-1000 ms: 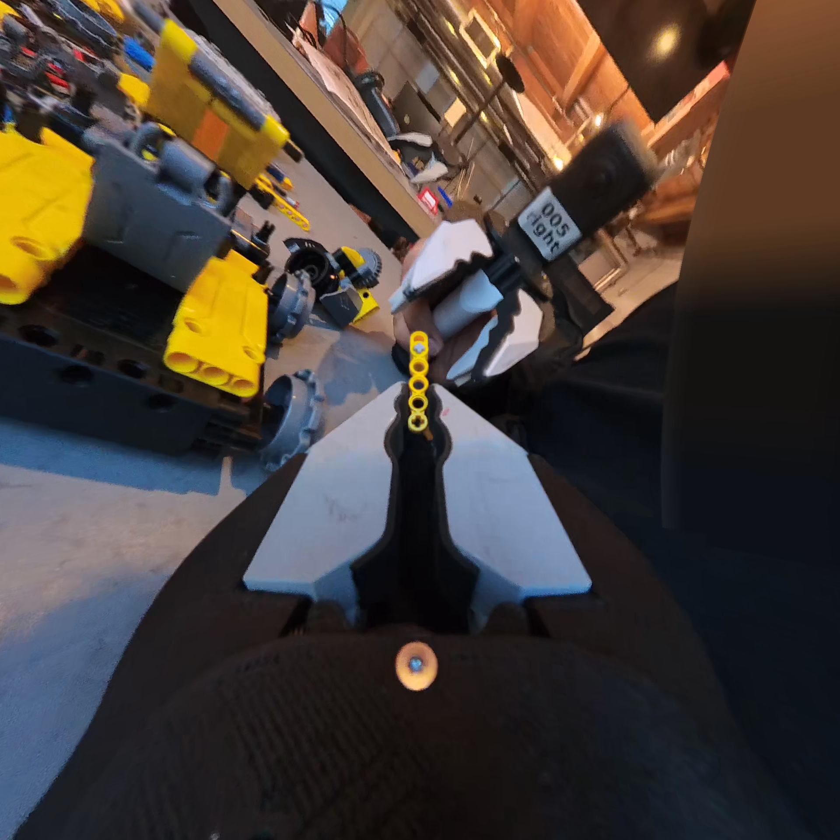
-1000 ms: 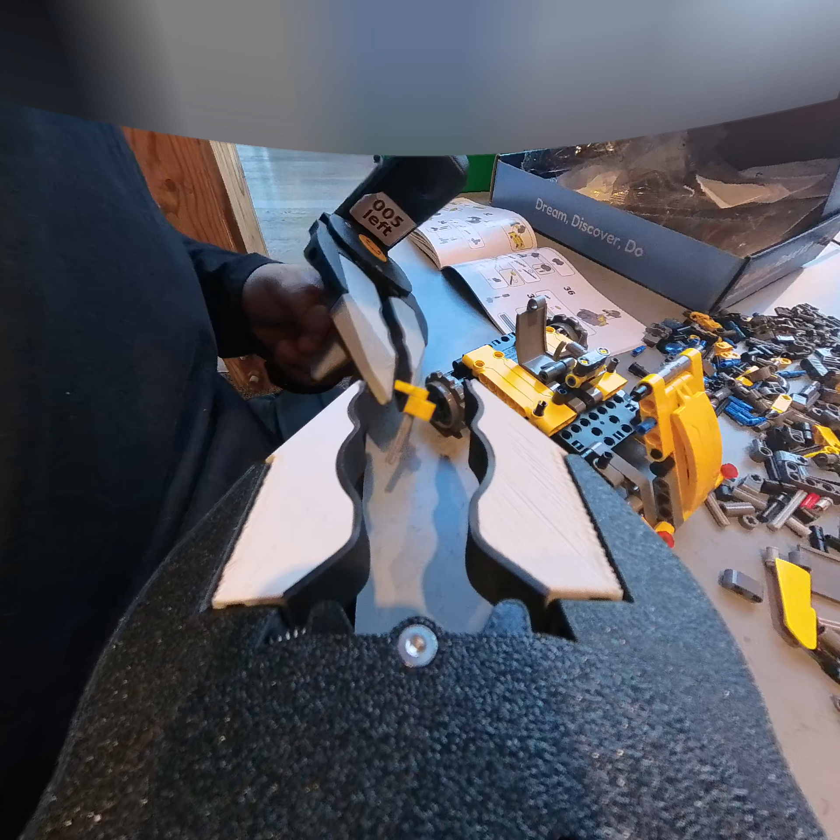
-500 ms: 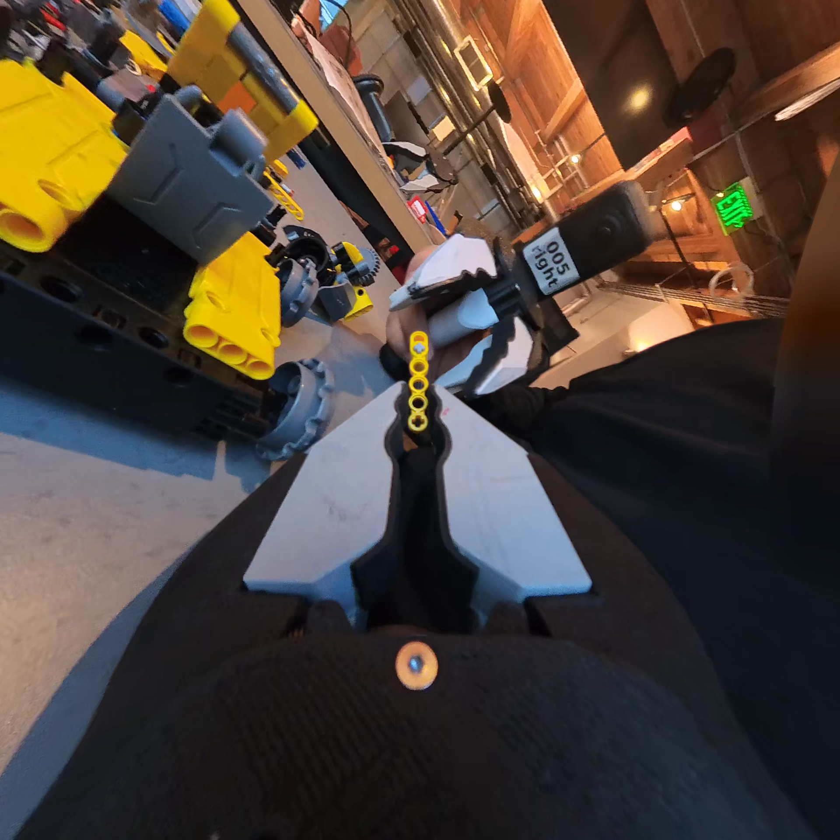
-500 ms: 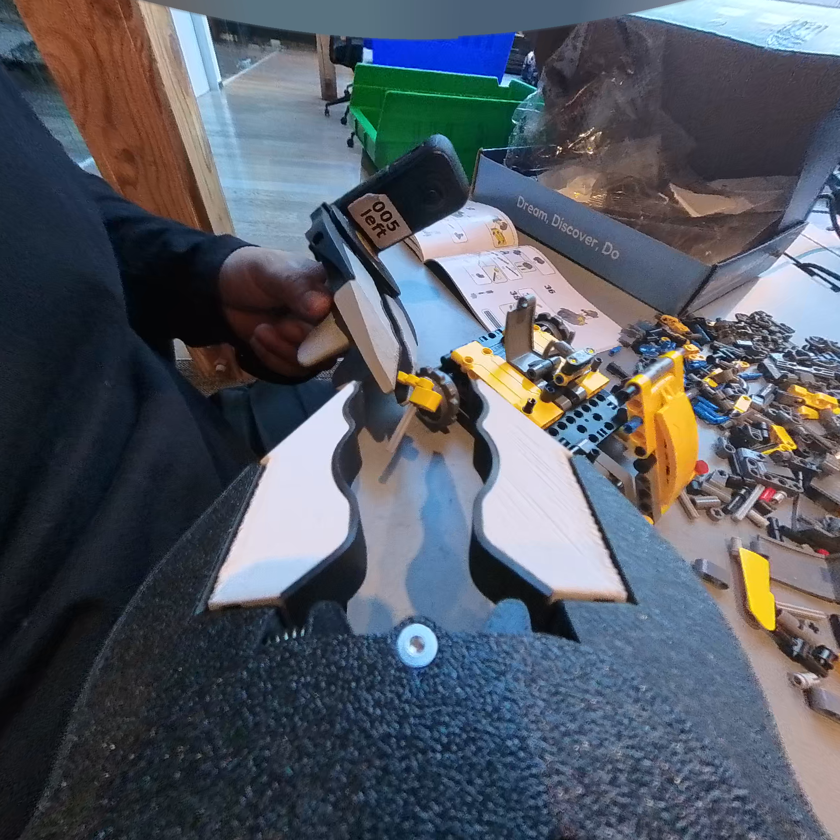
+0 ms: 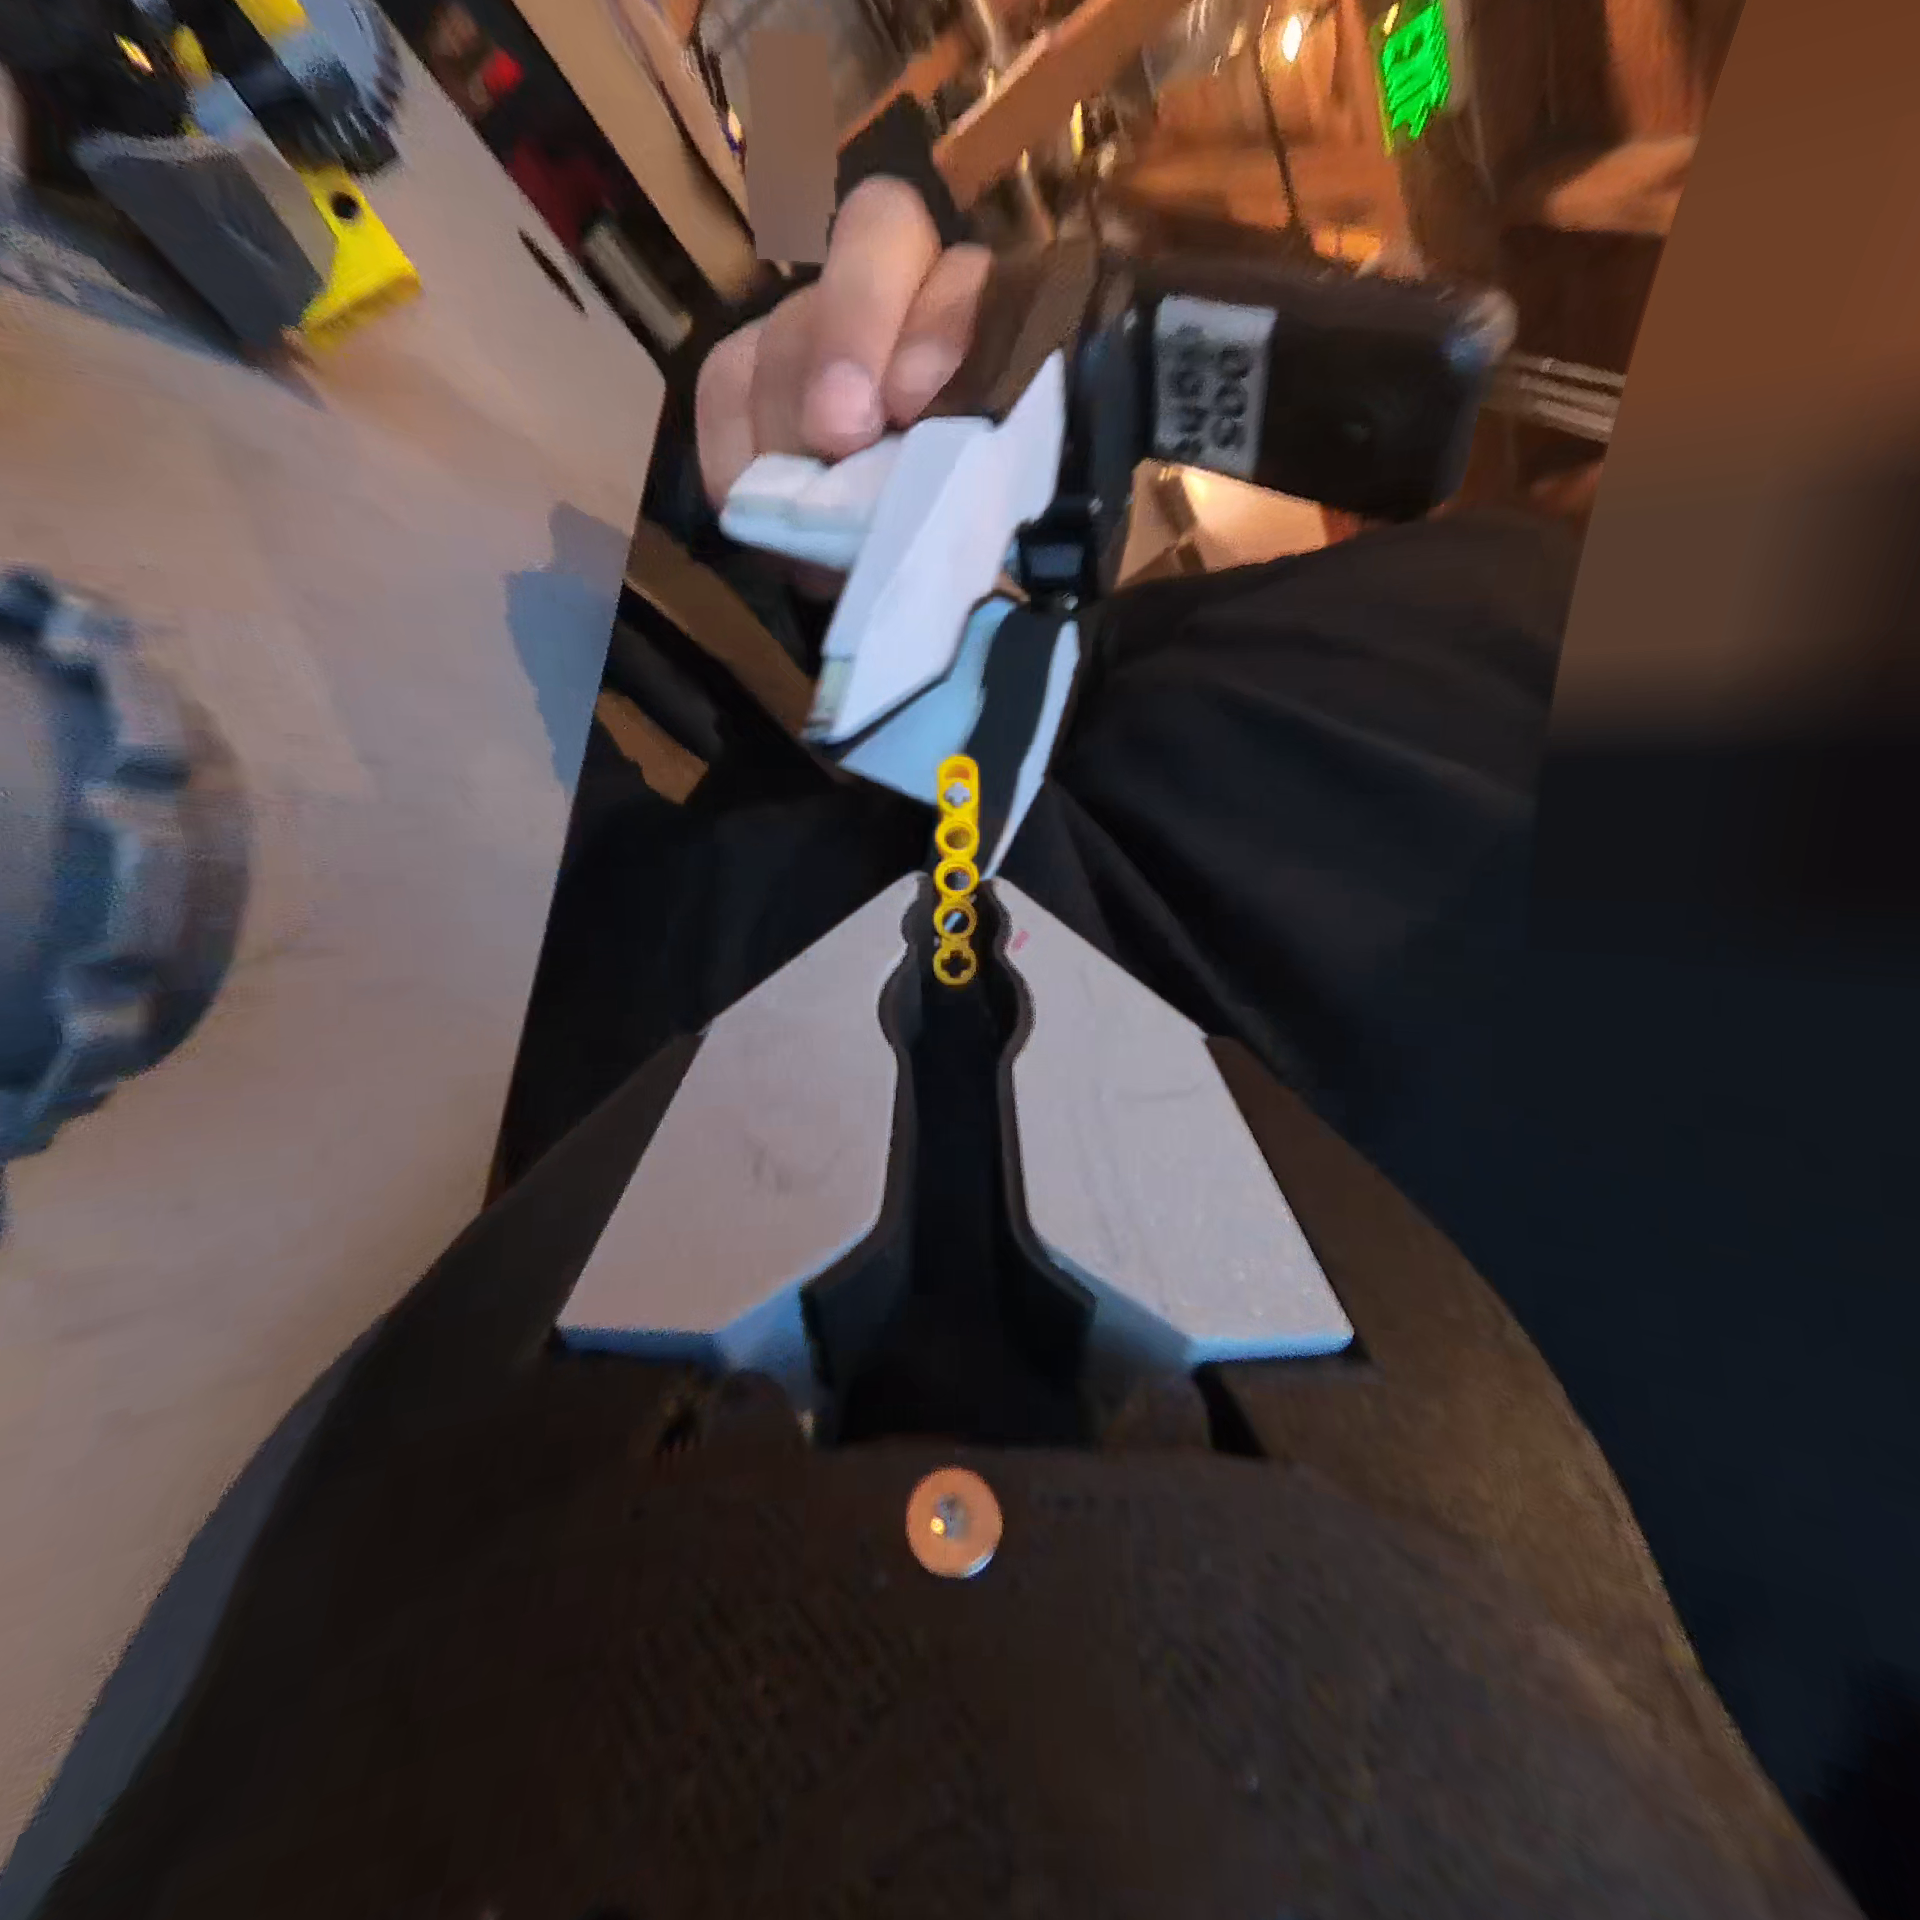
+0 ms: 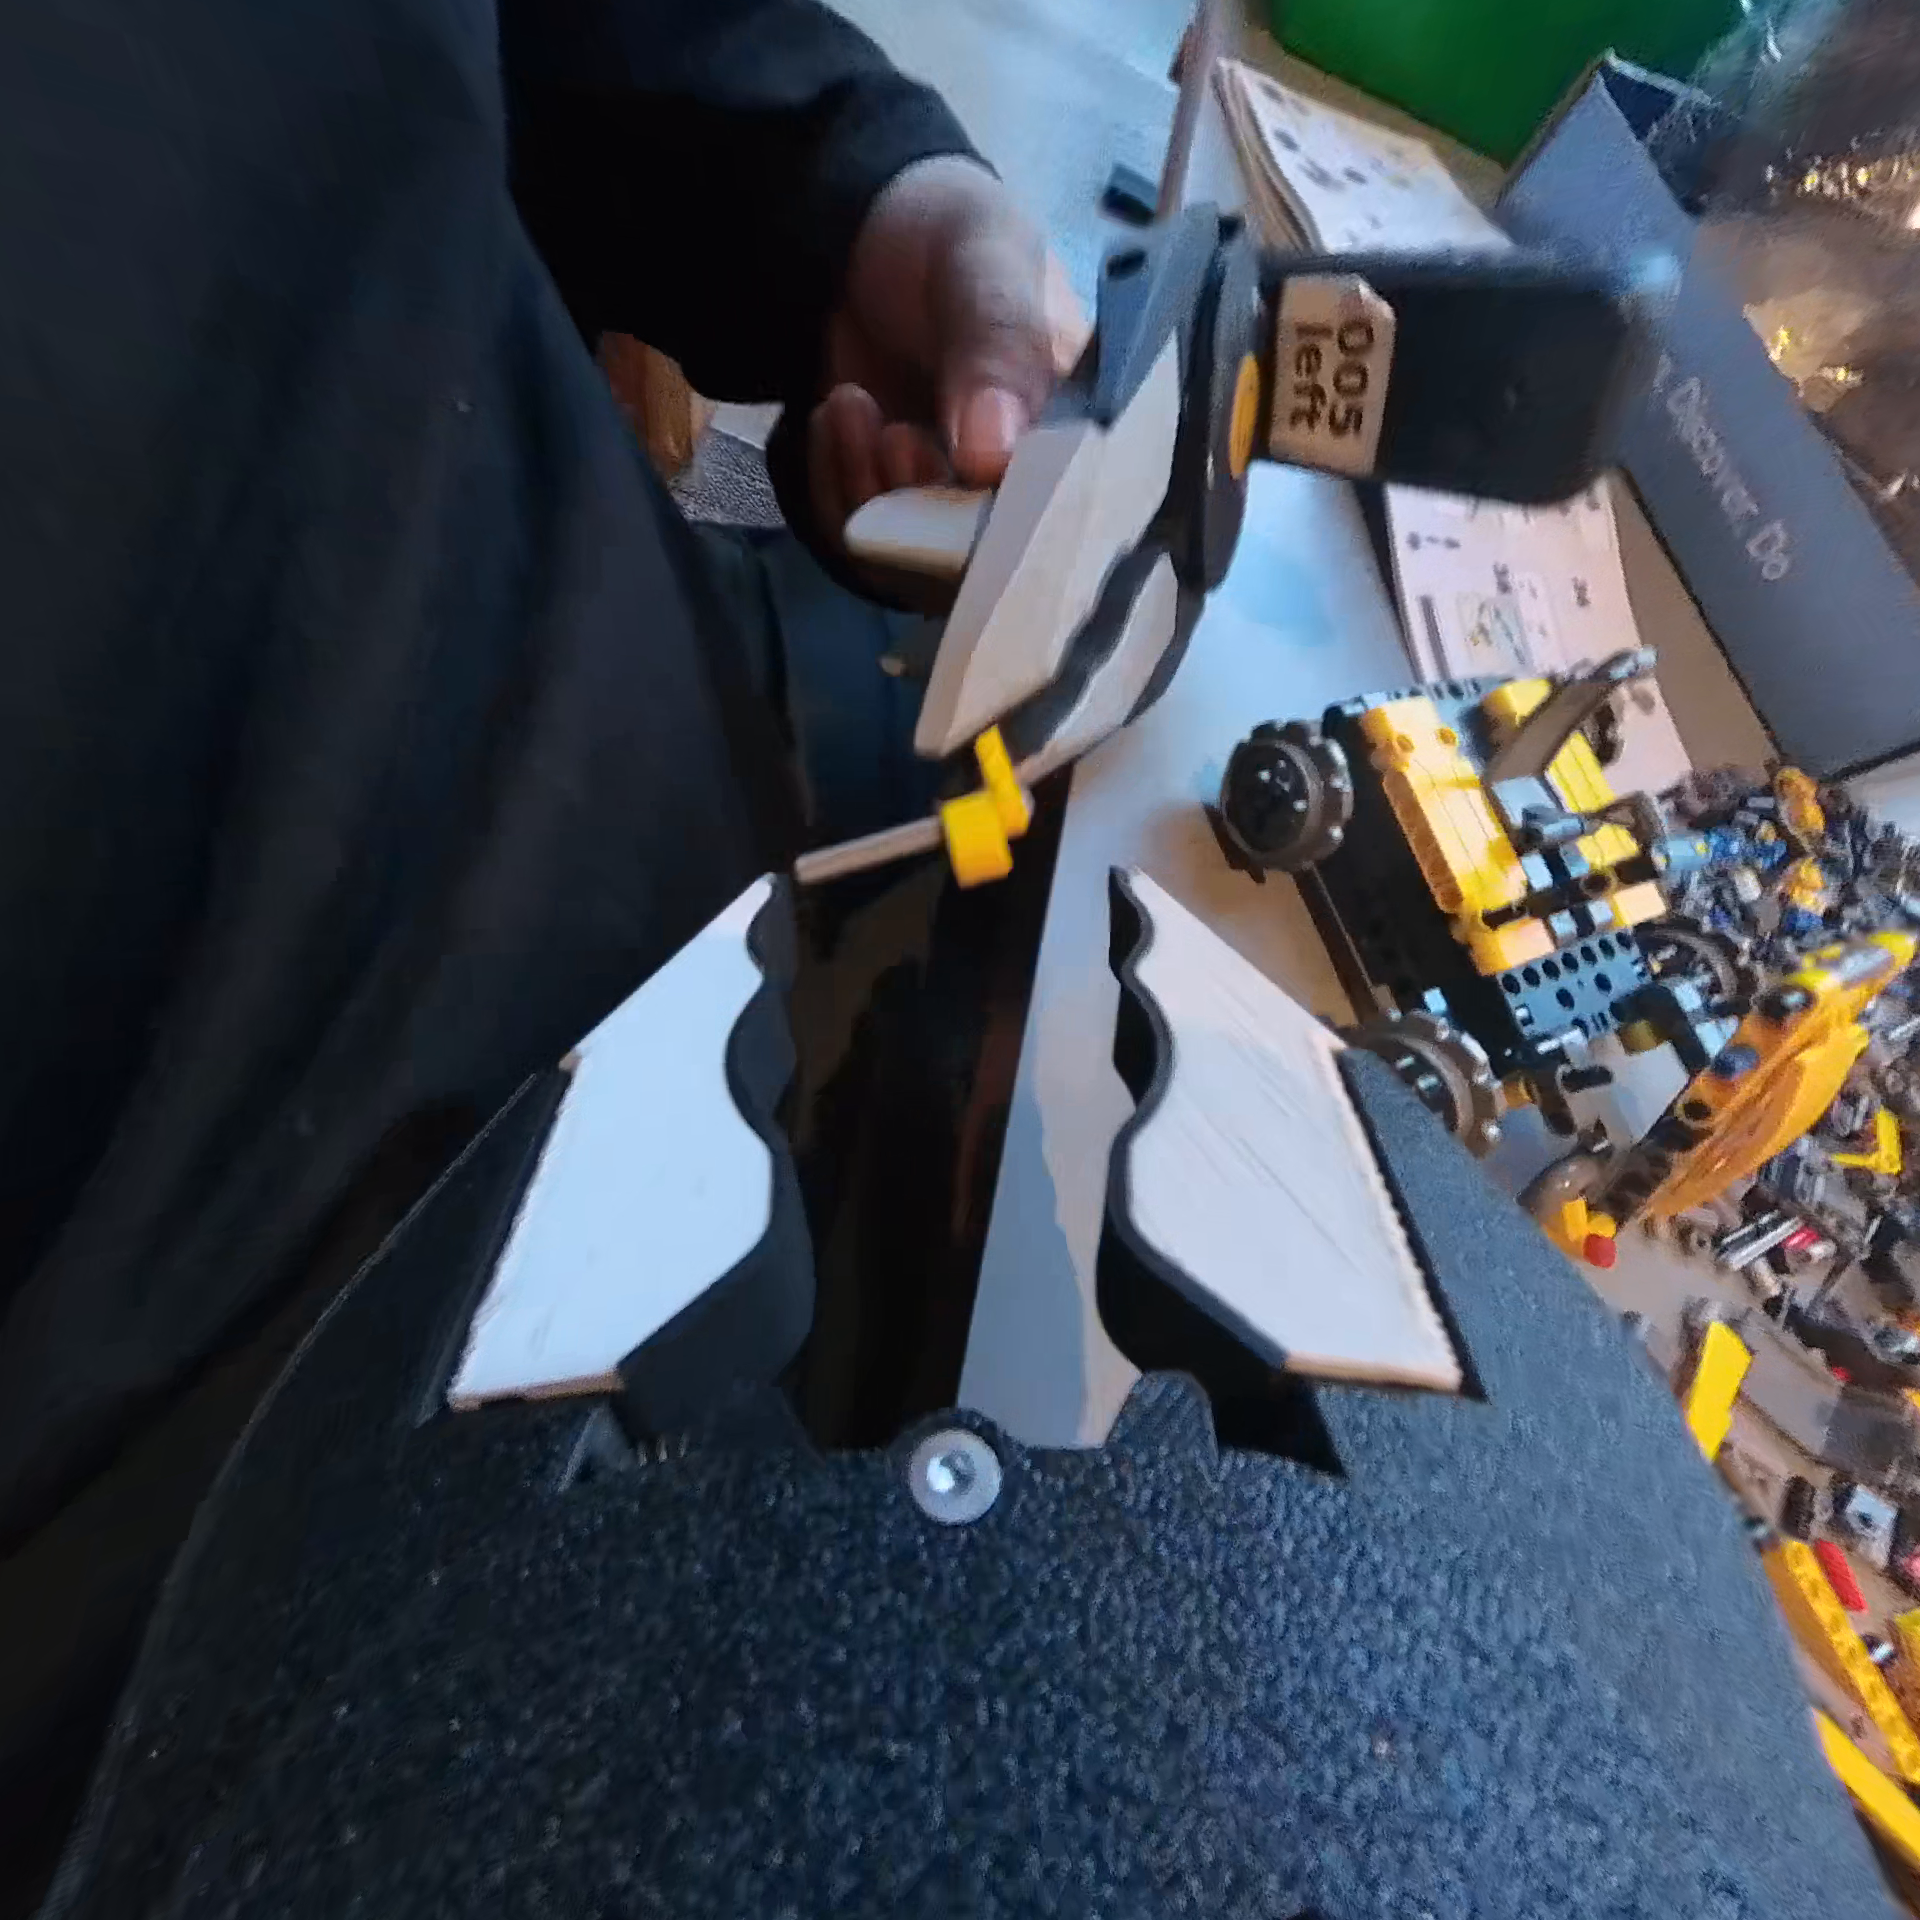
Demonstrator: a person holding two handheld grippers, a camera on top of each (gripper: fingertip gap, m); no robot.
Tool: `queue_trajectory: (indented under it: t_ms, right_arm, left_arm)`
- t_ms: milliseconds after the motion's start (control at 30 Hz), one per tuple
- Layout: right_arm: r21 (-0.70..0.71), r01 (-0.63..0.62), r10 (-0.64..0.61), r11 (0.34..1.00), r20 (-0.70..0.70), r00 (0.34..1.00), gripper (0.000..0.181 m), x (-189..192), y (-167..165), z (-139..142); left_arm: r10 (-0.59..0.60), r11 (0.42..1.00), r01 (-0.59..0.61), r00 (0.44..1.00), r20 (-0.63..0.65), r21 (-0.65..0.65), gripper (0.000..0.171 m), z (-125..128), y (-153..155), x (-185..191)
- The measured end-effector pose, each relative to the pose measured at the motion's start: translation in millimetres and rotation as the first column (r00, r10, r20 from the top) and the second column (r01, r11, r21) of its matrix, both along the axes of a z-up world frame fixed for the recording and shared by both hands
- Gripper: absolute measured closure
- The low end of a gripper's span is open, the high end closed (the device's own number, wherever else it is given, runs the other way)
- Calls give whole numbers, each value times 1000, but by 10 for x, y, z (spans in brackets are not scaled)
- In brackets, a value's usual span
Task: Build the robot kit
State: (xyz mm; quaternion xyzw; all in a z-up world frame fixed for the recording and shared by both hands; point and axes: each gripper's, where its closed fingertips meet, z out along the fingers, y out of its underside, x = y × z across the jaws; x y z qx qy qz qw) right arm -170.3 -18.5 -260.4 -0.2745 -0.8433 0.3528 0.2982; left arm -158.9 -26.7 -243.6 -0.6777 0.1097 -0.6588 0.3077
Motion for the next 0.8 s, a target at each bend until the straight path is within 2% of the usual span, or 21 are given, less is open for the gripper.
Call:
queue_trajectory:
  t_ms: [67, 167, 333, 433, 533, 633, 800]
  right_arm:
    - [20, -28, 28, 999, -16, 999, 122, 48, -72, 59]
    - [74, -18, 22, 997, -55, 998, 138, 78, -91, 82]
    - [43, 83, -80, 996, -58, 995, 139, 52, -36, 22]
    - [-8, 155, -155, 988, -59, 986, 133, 24, 22, 4]
    - [-43, 175, -177, 984, -62, 982, 133, 29, 27, 14]
    - [-50, 185, -188, 981, -62, 980, 142, 29, 27, 5]
    - [-47, 217, -219, 975, -35, 975, 142, -8, 62, -105]
  left_arm:
    - [-15, 1000, 15, 1000, 3, -6, 167, 5, -2, 56]
    - [25, 999, -24, 999, 30, -39, 167, 16, 69, 40]
    - [77, 996, -78, 997, -27, -43, 167, -50, 117, 10]
    - [81, 996, -82, 995, -49, -29, 167, -44, 111, -2]
    - [84, 996, -86, 993, -80, -25, 167, -69, 118, 5]
    - [105, 994, -109, 985, -138, -24, 167, -144, 146, -10]
    - [136, 991, -131, 940, -313, 37, 167, -286, 176, -3]
